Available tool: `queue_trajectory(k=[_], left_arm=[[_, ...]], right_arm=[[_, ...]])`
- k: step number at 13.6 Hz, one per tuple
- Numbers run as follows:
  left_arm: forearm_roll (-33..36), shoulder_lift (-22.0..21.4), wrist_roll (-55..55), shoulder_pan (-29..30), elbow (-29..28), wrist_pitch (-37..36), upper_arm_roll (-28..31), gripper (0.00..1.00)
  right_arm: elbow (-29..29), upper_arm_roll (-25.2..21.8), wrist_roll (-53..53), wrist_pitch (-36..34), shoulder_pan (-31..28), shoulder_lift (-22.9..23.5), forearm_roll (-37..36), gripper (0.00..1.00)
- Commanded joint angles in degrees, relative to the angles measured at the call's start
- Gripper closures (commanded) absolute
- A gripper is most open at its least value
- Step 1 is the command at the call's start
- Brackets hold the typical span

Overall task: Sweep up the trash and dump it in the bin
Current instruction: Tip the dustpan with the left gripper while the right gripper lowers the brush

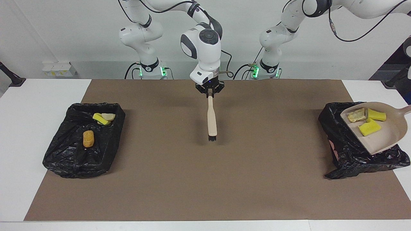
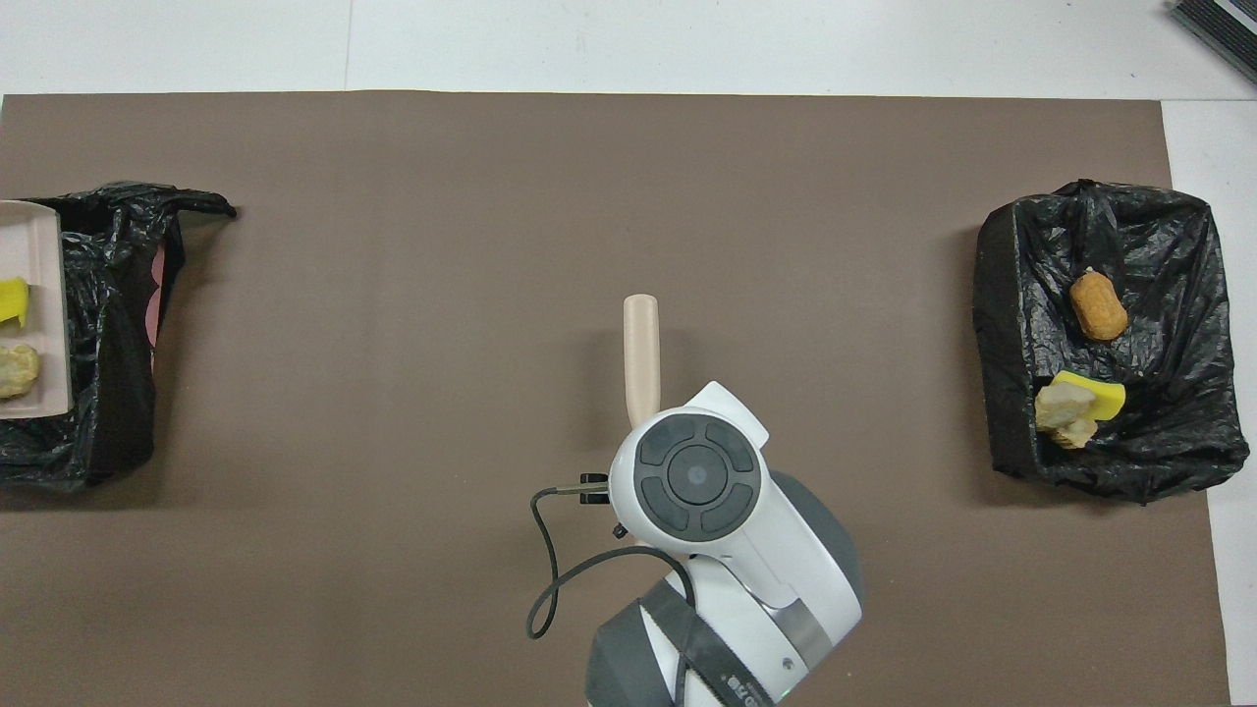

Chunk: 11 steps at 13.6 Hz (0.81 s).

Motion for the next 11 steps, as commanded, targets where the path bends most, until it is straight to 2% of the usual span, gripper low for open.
queue_trajectory(k=[1,4,7,9,11], left_arm=[[10.3,-3.0,-5.5,-4.2,-4.7,0.4,0.6,1.0],[20.5,-4.7,-8.8,-7.0,-7.2,-0.7,0.6,1.0],[30.2,-5.4,-12.5,-9.6,-7.2,-3.5,0.6,1.0],[35.8,-5.8,-14.9,-12.2,-7.2,-7.7,0.6,1.0],[38.8,-7.2,-15.1,-14.0,-7.9,-9.8,0.6,1.0]], right_arm=[[2.3,-0.1,4.3,2.8,3.7,4.2,-1.2,1.0],[4.5,0.1,10.4,5.5,6.9,8.7,-6.4,1.0],[4.6,0.2,10.9,6.5,7.8,8.9,-6.3,1.0],[4.4,0.2,15.0,6.9,10.2,8.9,-5.6,1.0],[3.5,0.3,17.5,8.9,11.0,8.5,-5.1,1.0]])
